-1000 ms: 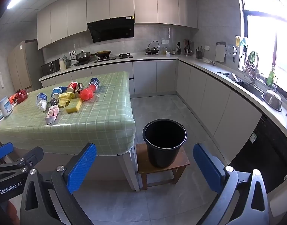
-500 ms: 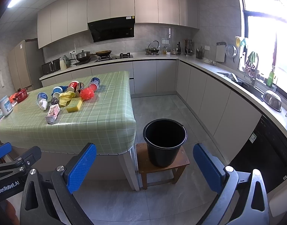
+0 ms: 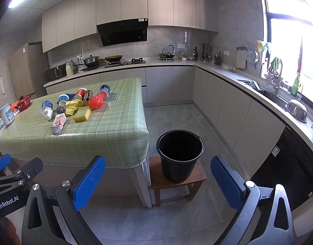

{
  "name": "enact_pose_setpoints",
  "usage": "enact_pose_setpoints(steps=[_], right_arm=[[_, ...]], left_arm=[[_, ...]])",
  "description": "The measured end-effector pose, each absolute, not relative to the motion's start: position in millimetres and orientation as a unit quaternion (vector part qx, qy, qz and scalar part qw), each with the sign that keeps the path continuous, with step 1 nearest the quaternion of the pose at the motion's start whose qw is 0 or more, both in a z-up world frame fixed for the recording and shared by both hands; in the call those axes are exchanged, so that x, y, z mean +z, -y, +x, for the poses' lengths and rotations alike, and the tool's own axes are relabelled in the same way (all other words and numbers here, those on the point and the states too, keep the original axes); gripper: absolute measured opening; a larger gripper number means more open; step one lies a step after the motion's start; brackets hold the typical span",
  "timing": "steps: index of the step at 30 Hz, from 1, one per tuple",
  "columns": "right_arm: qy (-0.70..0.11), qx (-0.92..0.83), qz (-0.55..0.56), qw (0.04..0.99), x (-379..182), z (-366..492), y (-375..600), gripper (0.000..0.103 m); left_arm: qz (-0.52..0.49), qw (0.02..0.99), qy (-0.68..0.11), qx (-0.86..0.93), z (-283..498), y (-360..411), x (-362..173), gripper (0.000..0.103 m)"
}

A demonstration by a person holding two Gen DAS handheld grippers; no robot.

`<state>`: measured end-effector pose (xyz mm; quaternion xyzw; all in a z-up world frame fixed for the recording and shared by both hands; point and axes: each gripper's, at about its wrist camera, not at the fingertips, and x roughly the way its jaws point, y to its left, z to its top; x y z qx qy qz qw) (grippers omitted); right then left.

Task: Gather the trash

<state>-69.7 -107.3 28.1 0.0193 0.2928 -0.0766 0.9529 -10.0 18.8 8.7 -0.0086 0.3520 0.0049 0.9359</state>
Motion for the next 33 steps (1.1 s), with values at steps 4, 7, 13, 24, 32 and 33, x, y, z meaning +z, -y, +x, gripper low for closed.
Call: enact_pose_setpoints(steps=[4, 7, 13, 24, 32, 33], right_arm=[[-0.293, -0.075, 0.019, 0.953, 29.5, -70.1, 106.9, 0.103], [-0.292, -0.074, 0.018, 0.953, 29.7, -70.8, 105.9, 0.103], [-0.291, -0.073, 0.017, 0.954, 31.3, -70.2, 106.1, 0.103], [-0.293, -0.074, 0.017, 0.953, 31.7, -67.4, 105.8, 0.103], [-0.292, -0.074, 0.018, 0.953, 31.1, -67.6, 106.6, 0.103], [-0.293, -0.074, 0.017, 0.953, 31.1, -67.5, 106.6, 0.103]], left_arm=[[-0.009, 0.938, -0.348, 0.008, -11.2, -20.0, 10.3, 0.103], [-0.009, 0.938, -0.347, 0.008, -11.4, -19.1, 9.7, 0.103], [-0.009, 0.938, -0.347, 0.008, -11.7, -18.8, 9.5, 0.103], [-0.008, 0.938, -0.346, 0.009, -11.5, -19.1, 9.1, 0.103], [-0.008, 0.938, -0.346, 0.01, -11.7, -19.0, 9.0, 0.103], [-0.009, 0.938, -0.346, 0.01, -11.5, -19.3, 9.1, 0.103]])
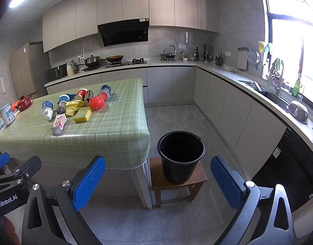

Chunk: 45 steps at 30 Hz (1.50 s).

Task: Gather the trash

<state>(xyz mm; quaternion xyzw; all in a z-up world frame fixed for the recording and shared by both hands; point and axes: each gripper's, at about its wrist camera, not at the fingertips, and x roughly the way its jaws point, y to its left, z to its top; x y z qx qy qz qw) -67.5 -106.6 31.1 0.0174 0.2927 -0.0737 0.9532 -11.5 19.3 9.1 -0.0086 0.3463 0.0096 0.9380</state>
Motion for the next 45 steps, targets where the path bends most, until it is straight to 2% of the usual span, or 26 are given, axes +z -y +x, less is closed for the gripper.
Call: enact_pose_setpoints(steps=[45], right_arm=[[-0.302, -0.047, 0.013, 0.952, 18, -31, 97, 0.103]], left_arm=[[-0.014, 0.928, -0.369, 0.054, 14, -43, -6, 0.103]])
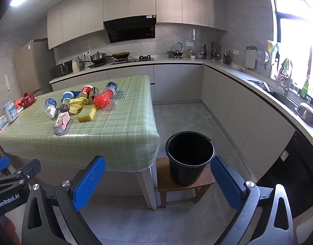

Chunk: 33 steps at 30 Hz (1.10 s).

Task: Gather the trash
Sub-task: 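Grasp the milk carton with the left tool while the right tool grasps the yellow sponge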

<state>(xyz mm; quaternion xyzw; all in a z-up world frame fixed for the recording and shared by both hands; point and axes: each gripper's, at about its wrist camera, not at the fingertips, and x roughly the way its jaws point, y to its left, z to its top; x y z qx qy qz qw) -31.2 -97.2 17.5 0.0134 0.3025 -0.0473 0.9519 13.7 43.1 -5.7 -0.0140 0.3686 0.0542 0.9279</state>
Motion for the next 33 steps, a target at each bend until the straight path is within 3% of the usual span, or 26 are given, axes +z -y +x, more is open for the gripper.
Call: enact_pose_setpoints(steps=[21, 33], right_arm=[[-0.325, -0.055, 0.024, 0.944, 0, 100, -13, 0.103], [-0.348, -0.051, 0.027, 0.936, -21, 177, -53, 0.103]], left_arm=[[-0.012, 0.913, -0.402, 0.063, 140, -154, -29, 0.103], [0.0, 0.899, -0.435, 0.05, 221, -173, -64, 0.103]])
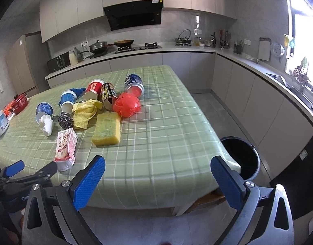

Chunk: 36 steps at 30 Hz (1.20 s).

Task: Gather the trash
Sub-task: 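Grasp the milk carton with the left tool while the right tool grasps the yellow sponge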

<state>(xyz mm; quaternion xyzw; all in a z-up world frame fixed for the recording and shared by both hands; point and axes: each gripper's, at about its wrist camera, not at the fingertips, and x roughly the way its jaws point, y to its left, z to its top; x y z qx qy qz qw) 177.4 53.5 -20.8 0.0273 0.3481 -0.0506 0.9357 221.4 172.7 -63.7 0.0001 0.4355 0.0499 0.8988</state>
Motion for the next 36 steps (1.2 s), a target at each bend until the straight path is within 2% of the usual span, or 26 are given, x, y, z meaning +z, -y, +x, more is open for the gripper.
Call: enact_pose_setpoints(steps=[5, 10, 23, 26, 28, 31, 36], right_arm=[[-0.347, -0.022, 0.015, 0.937, -34, 213, -58, 0.103], [-0.356, 0.006, 0.01, 0.934, -48, 246, -65, 0.103], [-0.383, 0.014, 0.033, 0.923, -80, 301, -106, 0.103], [-0.385, 0.009, 0.031, 0.922, -87, 313, -117, 0.103], [-0.385, 0.006, 0.029, 0.922, -92, 321, -124, 0.103], [-0.392, 0.003, 0.026, 0.92, -101, 333, -131, 0.102], [-0.405, 0.003, 0.022, 0.914, -112, 347, -139, 0.092]], left_arm=[[-0.007, 0.894, -0.443, 0.068, 248, -173, -85, 0.102], [-0.017, 0.888, -0.452, 0.084, 264, -176, -100, 0.095], [-0.003, 0.894, -0.443, 0.065, 296, -207, -110, 0.094], [0.001, 0.9, -0.434, 0.042, 304, -215, -110, 0.084], [0.002, 0.901, -0.434, 0.028, 308, -218, -112, 0.071], [-0.003, 0.899, -0.437, 0.008, 315, -224, -118, 0.057], [-0.012, 0.904, -0.428, -0.011, 320, -232, -117, 0.054]])
